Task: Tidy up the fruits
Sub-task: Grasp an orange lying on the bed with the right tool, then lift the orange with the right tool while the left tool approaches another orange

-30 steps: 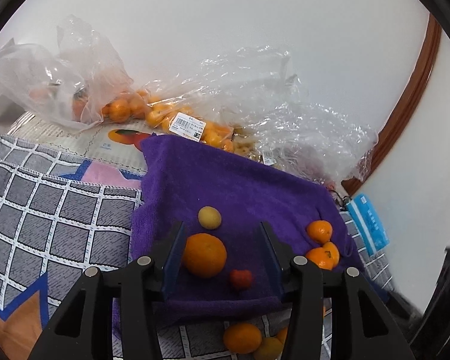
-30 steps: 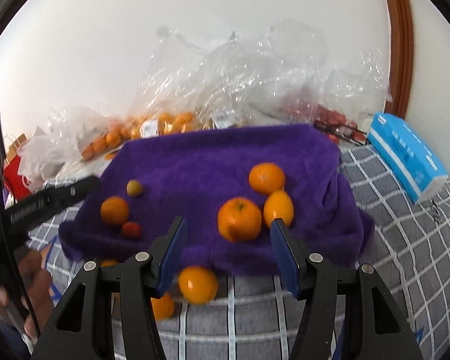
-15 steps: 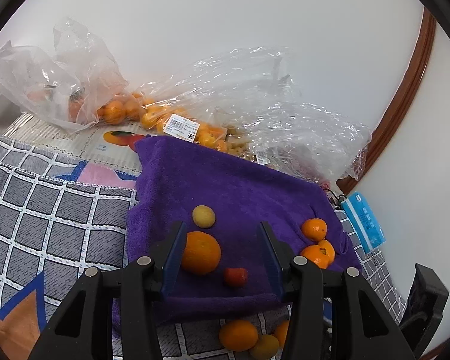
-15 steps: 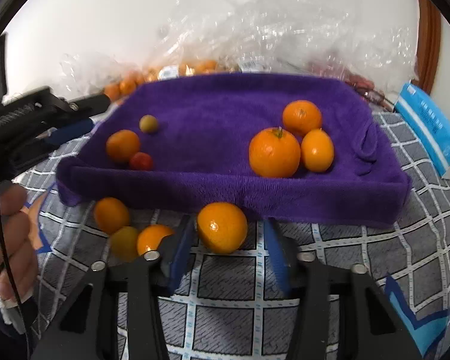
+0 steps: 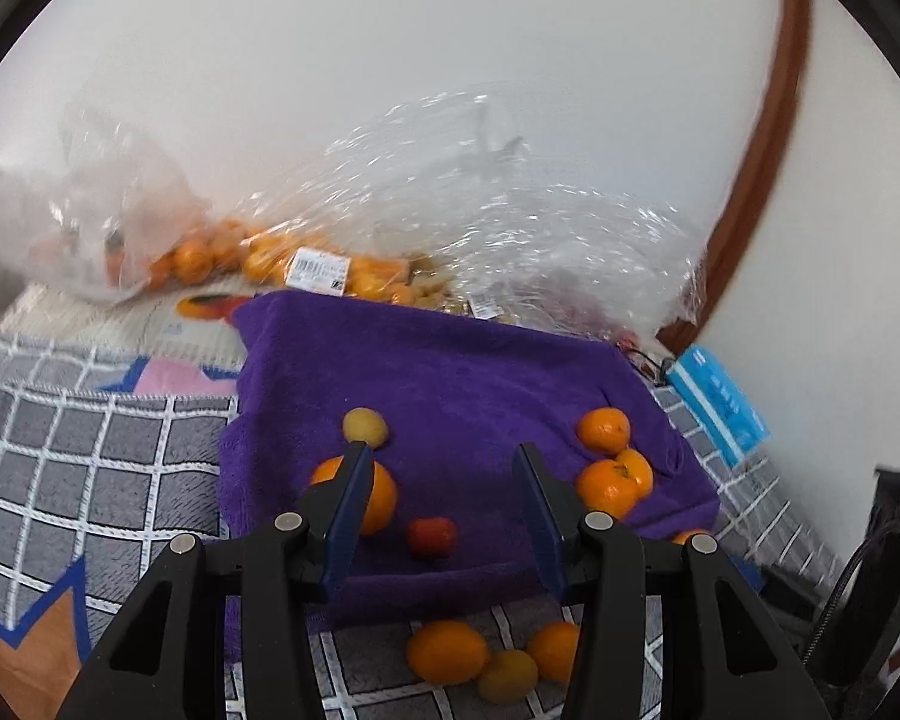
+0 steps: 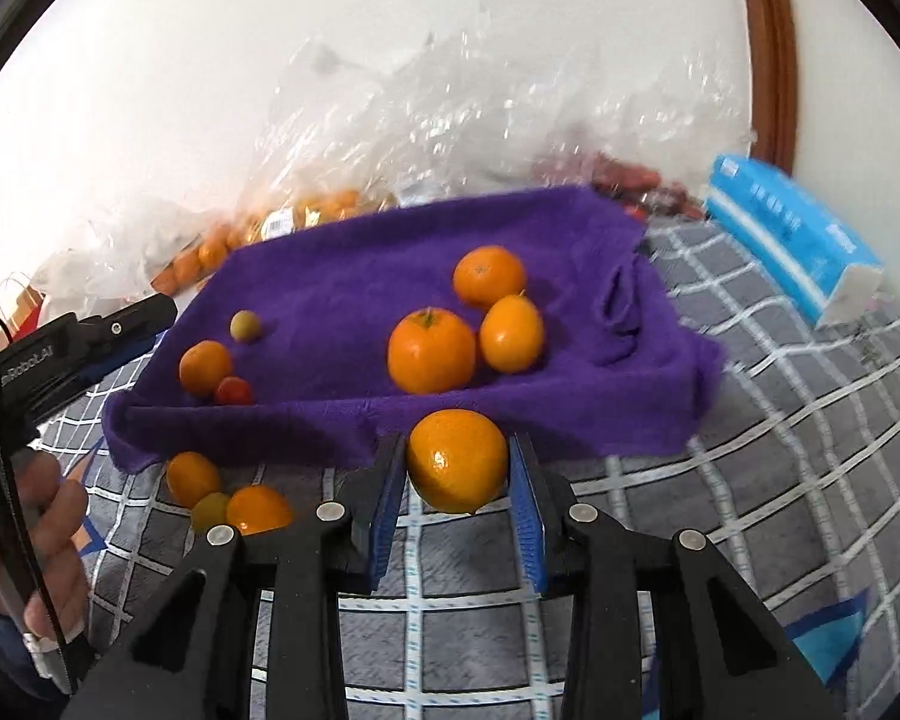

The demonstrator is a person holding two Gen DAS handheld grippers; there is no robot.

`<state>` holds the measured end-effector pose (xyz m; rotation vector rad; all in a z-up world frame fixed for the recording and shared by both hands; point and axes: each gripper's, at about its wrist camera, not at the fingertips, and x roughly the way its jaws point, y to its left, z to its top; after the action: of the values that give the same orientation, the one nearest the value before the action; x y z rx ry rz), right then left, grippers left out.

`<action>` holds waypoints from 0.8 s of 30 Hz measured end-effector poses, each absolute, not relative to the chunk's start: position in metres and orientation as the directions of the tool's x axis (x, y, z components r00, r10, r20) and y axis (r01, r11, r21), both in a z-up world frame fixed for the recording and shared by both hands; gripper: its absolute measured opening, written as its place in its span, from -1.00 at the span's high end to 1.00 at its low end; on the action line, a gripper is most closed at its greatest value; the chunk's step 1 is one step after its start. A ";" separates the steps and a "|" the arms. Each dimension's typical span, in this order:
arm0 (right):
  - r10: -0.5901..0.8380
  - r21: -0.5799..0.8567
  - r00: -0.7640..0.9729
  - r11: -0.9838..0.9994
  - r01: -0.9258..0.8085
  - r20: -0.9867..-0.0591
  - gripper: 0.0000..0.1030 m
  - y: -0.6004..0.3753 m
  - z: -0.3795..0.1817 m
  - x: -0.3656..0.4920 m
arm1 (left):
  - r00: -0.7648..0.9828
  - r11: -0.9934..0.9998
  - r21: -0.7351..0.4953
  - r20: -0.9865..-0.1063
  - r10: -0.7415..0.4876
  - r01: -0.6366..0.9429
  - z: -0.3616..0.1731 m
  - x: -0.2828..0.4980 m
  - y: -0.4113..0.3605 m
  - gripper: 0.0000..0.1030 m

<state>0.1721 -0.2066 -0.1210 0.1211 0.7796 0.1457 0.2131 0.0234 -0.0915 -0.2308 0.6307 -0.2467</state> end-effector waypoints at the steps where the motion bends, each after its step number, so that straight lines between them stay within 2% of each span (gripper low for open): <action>1: 0.170 0.151 0.708 0.984 -0.090 -0.685 0.34 -0.207 -0.119 0.170 | 0.776 0.951 -0.263 -0.563 -0.286 0.161 -0.090 0.209 0.019 0.12; 7: 0.199 0.157 0.697 0.980 -0.125 -0.689 0.34 -0.214 -0.117 0.165 | 0.722 0.956 -0.251 -0.632 -0.281 0.152 -0.103 0.184 0.019 0.12; 12: 0.199 0.173 0.691 0.979 -0.108 -0.695 0.34 -0.218 -0.119 0.166 | 0.640 0.928 -0.357 -0.689 -0.339 0.107 -0.126 0.180 0.029 0.20; 19: 0.204 0.173 0.690 0.978 -0.115 -0.694 0.34 -0.215 -0.120 0.164 | 0.597 0.933 -0.344 -0.729 -0.335 0.102 -0.137 0.188 0.017 0.20; 21: 0.201 0.171 0.689 0.979 -0.113 -0.696 0.34 -0.215 -0.121 0.164 | 0.596 0.930 -0.357 -0.728 -0.338 0.090 -0.140 0.190 0.016 0.27; 22: 0.203 0.172 0.690 0.978 -0.114 -0.695 0.34 -0.215 -0.120 0.164 | 0.600 0.931 -0.357 -0.729 -0.330 0.078 -0.142 0.192 0.016 0.38; 24: 0.207 0.177 0.690 0.977 -0.115 -0.693 0.34 -0.215 -0.120 0.164 | 0.601 0.926 -0.371 -0.726 -0.333 0.064 -0.143 0.193 0.018 0.38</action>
<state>0.1635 -0.2145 -0.1204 0.1230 0.7889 0.1806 0.1932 0.0180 -0.1425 -0.3241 0.8999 -0.2344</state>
